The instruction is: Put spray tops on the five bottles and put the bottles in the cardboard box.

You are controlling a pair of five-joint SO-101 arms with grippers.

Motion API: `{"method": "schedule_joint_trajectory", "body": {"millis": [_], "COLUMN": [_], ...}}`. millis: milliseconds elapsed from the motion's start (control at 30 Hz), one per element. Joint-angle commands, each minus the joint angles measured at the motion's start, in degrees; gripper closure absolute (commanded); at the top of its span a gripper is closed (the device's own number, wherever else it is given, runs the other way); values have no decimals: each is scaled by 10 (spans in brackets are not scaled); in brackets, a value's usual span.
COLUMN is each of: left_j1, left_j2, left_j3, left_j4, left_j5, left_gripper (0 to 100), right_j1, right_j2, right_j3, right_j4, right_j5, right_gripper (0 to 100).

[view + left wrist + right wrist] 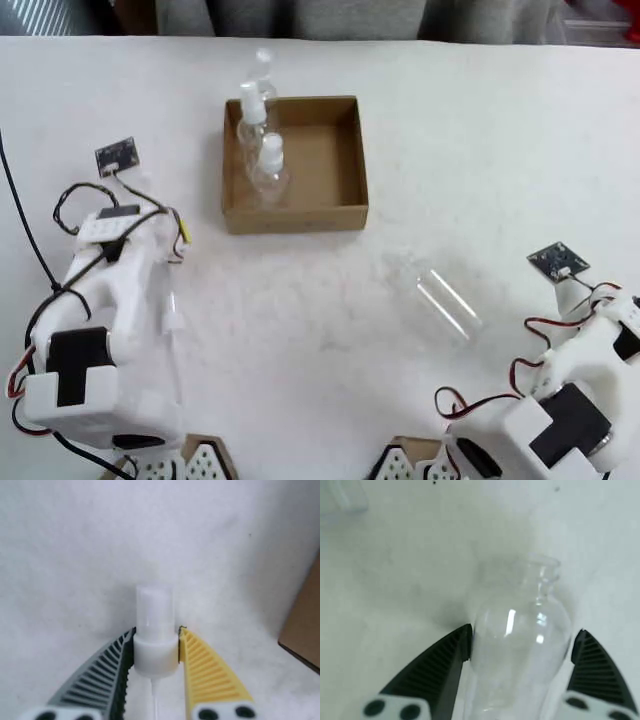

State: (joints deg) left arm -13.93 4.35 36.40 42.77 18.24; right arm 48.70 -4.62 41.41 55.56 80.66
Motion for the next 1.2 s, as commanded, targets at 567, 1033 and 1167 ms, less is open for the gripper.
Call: {"method": "schedule_joint_trajectory", "body": {"millis": [567,1033,1167], "left_j1": [8,8,8], "left_j2": [-15,-15,-15], "left_j3": [-3,-3,-3], "left_j4": [-10,-10,-10], "left_j5": [-5,-5,-5], "left_gripper": [969,969,969], "right_j1": [-28,-23,-24], "right_j2": [2,5,-44], "right_j3": [3,-99,-144], "right_j4": [-15,44,116], "right_j5": [0,-159,-269], "right_gripper": [832,875,875]}}
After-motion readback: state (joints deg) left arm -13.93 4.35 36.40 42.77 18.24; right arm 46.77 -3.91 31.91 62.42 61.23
